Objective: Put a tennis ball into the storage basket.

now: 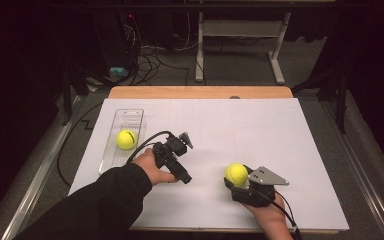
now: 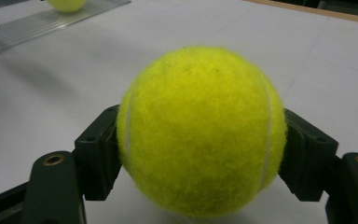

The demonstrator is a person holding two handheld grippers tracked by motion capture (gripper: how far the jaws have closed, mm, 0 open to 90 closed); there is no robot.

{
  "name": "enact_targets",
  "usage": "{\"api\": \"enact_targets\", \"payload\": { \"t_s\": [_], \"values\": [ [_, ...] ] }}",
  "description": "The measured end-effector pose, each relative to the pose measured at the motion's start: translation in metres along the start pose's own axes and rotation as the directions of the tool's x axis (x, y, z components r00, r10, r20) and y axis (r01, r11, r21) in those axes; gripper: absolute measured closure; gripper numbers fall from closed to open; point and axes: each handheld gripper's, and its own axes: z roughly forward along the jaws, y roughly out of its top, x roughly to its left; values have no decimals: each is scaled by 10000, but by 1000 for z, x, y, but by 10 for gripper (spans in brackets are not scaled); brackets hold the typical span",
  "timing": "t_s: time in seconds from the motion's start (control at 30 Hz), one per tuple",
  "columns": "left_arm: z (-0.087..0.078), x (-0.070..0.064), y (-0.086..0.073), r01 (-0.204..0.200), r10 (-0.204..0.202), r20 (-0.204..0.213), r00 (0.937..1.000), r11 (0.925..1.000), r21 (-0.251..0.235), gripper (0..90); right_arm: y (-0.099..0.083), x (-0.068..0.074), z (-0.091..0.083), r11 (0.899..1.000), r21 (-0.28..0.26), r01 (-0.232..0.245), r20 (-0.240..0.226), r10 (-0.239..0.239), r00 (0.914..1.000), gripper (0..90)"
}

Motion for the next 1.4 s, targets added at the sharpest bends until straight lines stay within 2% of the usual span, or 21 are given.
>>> {"api": "enact_targets", "payload": {
  "t_s": [0.4, 0.7, 1.07, 1.23, 1.4],
  "values": [
    [-7, 1, 0, -4, 4, -33, 10000, 10000, -16, 4, 6, 31, 14, 9982, -138, 589, -828, -598, 9948, 268],
    [-17, -7, 4, -93, 91, -110, 9999, 9999, -146, 5, 10, 51, 27, 9968, -162, 779, -1421, -794, 9867, 268],
    [-27, -14, 11, -229, 227, -138, 9996, 9996, -174, 4, 22, 60, 44, 9939, -417, 1022, -1769, -1080, 9783, 268],
    [-24, -18, 17, -384, 384, -50, 9992, 9993, -15, 4, 23, 64, 51, 9942, -399, 1003, -1892, -1060, 9762, 268],
    [-16, -21, 21, -356, 356, 113, 9993, 9994, 12, 5, 23, 65, 54, 9937, -523, 987, -1986, -1072, 9742, 268]
  ]
}}
